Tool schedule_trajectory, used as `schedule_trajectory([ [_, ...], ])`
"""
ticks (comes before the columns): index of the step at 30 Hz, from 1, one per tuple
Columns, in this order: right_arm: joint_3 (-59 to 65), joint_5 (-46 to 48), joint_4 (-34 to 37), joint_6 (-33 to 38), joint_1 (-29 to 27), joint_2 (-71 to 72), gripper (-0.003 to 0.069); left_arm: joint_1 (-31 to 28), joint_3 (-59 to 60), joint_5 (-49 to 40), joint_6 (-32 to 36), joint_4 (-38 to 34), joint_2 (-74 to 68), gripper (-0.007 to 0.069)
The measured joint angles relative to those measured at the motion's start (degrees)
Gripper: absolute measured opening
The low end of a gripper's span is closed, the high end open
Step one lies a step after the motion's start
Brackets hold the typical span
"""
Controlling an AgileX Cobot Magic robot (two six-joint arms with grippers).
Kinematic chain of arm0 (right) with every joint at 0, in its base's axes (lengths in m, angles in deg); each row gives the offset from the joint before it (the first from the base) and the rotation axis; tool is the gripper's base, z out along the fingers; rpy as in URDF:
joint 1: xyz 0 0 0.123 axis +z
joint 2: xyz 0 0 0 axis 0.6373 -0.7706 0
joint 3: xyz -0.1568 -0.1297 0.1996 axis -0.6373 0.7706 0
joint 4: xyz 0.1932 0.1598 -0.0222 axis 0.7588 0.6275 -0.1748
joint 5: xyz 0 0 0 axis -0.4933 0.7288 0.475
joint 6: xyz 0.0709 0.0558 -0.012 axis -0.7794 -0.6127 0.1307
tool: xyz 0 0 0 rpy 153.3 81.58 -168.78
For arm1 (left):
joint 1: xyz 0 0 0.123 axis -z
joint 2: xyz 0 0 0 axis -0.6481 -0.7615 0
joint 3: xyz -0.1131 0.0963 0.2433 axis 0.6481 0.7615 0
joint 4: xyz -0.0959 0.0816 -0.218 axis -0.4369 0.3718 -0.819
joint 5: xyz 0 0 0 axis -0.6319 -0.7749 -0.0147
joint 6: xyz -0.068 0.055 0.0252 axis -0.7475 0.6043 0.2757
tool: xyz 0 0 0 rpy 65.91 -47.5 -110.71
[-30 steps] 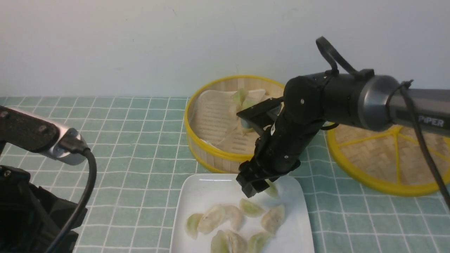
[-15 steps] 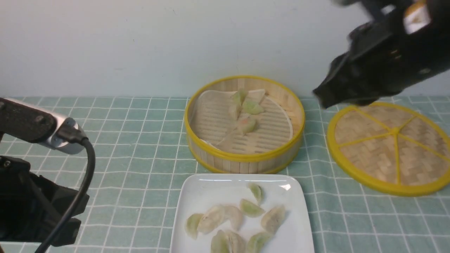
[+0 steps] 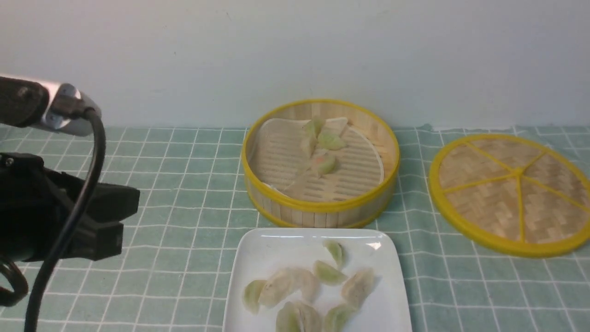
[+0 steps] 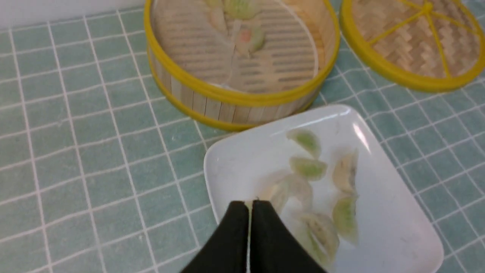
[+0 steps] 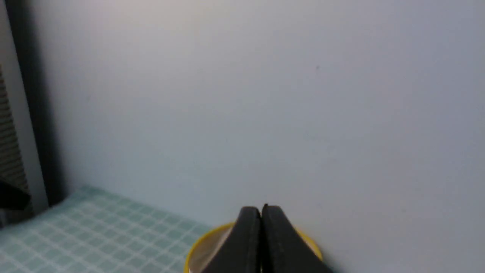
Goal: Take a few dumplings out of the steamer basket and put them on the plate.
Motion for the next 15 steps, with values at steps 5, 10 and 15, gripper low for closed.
schedule_trajectory([
  [5, 7.9, -1.8, -6.2, -13.0, 0.4, 5.1, -0.0013, 0.0, 0.0, 3.3, 4.6, -5.0, -0.2, -0.0006],
  [10, 8.3, -5.0, -7.2, -12.4, 0.5, 1.8, -0.0013, -0.1, 0.1, 3.9, 9.1, -7.5, 0.5, -0.0006],
  [15, 8.3, -7.0, -7.4, -11.8, 0.5, 1.8, -0.0013, -0.1, 1.2, 4.0, 10.2, -6.3, 6.8, -0.0006],
])
